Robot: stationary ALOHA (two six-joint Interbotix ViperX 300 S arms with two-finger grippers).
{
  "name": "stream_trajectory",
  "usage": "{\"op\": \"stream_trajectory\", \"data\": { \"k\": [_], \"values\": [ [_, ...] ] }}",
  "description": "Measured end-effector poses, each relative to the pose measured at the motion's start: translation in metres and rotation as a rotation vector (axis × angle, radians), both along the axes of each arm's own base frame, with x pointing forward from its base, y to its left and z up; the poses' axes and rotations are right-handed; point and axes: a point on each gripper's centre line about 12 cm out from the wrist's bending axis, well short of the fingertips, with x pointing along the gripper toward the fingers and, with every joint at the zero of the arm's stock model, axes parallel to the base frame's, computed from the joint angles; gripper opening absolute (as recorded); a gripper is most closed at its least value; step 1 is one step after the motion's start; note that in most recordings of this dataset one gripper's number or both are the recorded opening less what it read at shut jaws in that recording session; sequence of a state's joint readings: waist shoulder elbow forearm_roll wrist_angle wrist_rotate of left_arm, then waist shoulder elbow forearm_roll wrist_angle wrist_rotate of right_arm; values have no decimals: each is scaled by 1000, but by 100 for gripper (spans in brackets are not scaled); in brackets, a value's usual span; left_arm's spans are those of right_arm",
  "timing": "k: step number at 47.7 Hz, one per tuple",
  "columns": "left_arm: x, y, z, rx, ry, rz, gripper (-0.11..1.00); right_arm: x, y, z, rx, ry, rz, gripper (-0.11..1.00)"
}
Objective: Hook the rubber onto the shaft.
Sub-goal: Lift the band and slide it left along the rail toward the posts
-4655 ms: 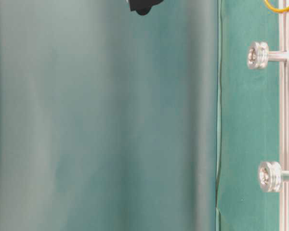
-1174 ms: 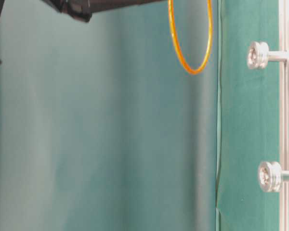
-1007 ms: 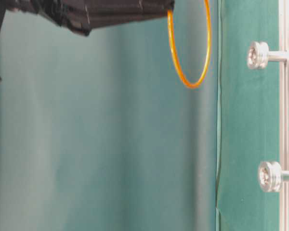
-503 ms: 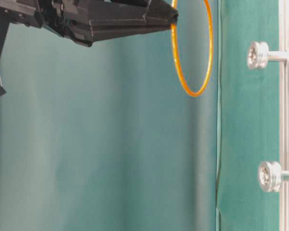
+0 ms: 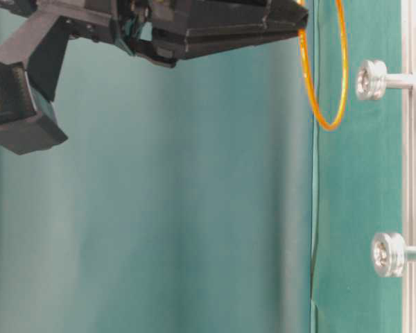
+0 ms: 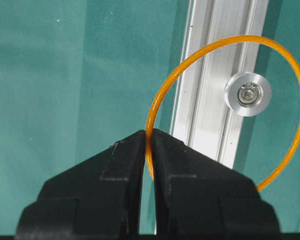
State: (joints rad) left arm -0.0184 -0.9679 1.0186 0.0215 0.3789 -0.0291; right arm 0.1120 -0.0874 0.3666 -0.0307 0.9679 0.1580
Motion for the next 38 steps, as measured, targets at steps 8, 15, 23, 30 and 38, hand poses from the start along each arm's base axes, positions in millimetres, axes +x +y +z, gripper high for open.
{"op": "stream_trajectory", "data": {
  "k": [8,15,23,30,38],
  "values": [
    [0,0,0,0,3,0,0,-1,0,-2,-1,-2,1,8],
    [0,0,0,0,5,2,0,0,0,-2,1,-8,-1,8],
    [0,0,-1,0,6,0,0,2,0,-1,2,-20,-1,8],
    [0,0,0,0,5,0,0,2,0,-1,3,-24,-1,8],
    [0,0,0,0,5,0,0,2,0,-1,3,-23,-1,8]
  ]
}}
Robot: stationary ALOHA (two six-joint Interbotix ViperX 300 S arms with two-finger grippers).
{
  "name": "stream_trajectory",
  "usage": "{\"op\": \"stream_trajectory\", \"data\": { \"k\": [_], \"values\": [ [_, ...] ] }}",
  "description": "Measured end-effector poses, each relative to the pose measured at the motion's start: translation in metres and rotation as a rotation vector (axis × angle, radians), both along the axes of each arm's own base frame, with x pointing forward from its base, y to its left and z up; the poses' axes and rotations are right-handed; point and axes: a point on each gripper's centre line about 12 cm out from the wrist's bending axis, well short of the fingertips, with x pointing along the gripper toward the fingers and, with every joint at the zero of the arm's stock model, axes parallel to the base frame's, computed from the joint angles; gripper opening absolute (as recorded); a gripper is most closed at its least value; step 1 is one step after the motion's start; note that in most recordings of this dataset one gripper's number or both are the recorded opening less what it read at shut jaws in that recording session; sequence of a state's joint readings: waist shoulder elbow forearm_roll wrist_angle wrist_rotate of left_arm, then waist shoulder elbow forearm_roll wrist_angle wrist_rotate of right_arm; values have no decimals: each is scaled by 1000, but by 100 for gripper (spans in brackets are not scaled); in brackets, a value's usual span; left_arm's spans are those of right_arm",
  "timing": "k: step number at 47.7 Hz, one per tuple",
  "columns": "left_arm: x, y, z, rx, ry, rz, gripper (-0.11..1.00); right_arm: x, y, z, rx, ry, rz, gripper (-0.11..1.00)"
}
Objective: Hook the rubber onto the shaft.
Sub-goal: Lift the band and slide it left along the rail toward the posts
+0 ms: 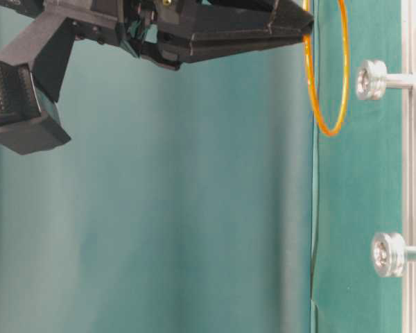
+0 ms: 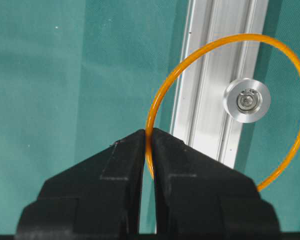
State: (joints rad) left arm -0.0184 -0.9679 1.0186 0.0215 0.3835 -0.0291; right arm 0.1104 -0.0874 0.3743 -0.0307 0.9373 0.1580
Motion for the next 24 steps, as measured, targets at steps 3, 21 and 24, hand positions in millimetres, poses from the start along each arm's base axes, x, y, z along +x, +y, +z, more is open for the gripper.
{"op": "stream_trajectory", "data": {
  "k": [3,21,24],
  "values": [
    [0,0,0,2,0,0,0,0,0,0,0,0,0,8],
    [0,0,0,0,0,2,0,1,2,-4,11,9,-6,8],
    [0,0,0,2,2,0,0,2,3,-4,11,7,-3,8]
  ]
}}
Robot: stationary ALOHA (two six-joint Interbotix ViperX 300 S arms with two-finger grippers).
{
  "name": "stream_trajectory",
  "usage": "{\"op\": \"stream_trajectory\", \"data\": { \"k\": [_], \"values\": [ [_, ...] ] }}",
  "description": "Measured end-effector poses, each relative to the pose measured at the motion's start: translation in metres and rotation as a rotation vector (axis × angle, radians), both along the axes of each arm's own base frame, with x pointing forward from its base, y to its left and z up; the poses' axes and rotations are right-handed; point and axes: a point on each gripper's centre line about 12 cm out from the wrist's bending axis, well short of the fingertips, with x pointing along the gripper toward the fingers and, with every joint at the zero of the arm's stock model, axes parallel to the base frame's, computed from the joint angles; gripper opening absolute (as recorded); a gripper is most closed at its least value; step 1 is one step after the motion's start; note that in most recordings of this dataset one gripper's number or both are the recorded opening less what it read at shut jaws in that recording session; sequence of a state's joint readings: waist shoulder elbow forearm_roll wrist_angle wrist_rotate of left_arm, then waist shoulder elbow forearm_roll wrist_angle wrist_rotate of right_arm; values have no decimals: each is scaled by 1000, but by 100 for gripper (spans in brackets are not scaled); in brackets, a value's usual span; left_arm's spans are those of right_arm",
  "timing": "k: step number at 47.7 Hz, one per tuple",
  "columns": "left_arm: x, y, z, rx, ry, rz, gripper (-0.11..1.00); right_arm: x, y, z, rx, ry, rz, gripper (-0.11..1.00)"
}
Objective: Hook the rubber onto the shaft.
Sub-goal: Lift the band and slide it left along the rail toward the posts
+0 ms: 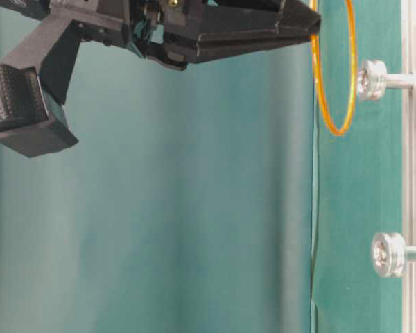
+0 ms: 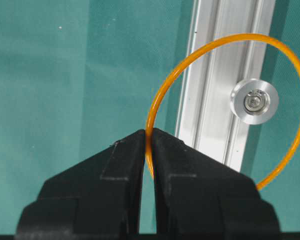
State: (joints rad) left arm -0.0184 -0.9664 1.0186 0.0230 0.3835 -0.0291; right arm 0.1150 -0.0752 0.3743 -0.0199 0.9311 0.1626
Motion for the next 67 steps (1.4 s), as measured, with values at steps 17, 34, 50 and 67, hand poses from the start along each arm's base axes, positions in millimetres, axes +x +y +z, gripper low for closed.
{"op": "stream_trajectory", "data": {
  "k": [17,34,50,67],
  "values": [
    [0,0,0,-2,0,0,0,1,9,1,8,-11,18,8],
    [0,0,0,-2,0,0,0,1,18,1,16,-23,38,8],
    [0,0,0,-3,-1,1,0,2,26,1,24,-37,54,8],
    [0,0,0,0,-2,0,0,0,40,1,29,-44,89,8]
  ]
}}
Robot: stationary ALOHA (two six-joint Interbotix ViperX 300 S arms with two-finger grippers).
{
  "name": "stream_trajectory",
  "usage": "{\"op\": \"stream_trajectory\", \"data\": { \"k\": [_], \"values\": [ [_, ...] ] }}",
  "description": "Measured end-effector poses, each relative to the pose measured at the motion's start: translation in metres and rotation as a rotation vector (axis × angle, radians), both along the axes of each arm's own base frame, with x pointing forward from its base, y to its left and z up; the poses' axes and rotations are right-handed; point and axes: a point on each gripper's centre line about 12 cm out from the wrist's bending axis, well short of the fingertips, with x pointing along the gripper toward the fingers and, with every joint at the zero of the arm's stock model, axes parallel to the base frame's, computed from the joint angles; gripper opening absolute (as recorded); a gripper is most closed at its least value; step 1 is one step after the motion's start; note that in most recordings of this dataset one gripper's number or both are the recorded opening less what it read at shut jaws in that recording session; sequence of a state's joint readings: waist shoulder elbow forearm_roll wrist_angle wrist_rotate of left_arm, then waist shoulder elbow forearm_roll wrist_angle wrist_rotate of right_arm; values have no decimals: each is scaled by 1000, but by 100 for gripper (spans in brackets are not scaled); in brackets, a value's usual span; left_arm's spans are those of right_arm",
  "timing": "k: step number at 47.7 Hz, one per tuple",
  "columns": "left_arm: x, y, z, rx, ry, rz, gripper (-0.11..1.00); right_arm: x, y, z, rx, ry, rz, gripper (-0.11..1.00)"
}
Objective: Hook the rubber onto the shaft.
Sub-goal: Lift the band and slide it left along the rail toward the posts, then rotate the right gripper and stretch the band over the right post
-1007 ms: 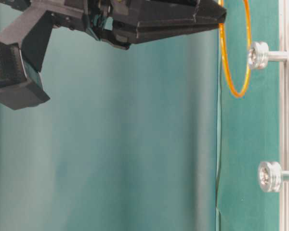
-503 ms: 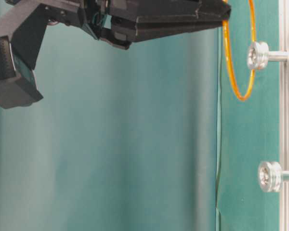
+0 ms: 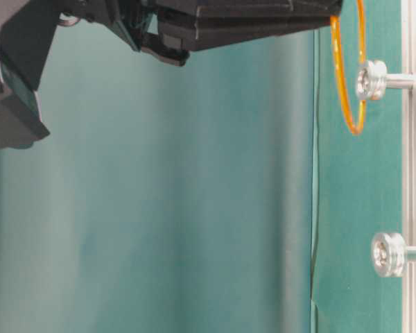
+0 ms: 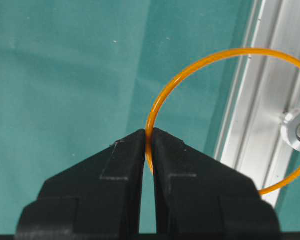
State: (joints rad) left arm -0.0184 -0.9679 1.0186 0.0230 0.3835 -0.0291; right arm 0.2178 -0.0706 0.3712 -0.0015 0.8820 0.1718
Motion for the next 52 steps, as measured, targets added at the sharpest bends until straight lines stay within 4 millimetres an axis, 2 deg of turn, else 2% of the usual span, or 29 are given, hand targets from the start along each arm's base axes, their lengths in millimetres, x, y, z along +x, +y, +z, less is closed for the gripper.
{"op": "stream_trajectory", "data": {
  "k": [10,33,52],
  "values": [
    [0,0,0,0,3,0,0,1,7,1,19,-13,-8,8],
    [0,0,0,0,2,0,0,4,10,1,64,-37,-90,8],
    [-1,0,0,-2,-2,0,0,23,12,-9,209,-89,-380,8]
  ]
}}
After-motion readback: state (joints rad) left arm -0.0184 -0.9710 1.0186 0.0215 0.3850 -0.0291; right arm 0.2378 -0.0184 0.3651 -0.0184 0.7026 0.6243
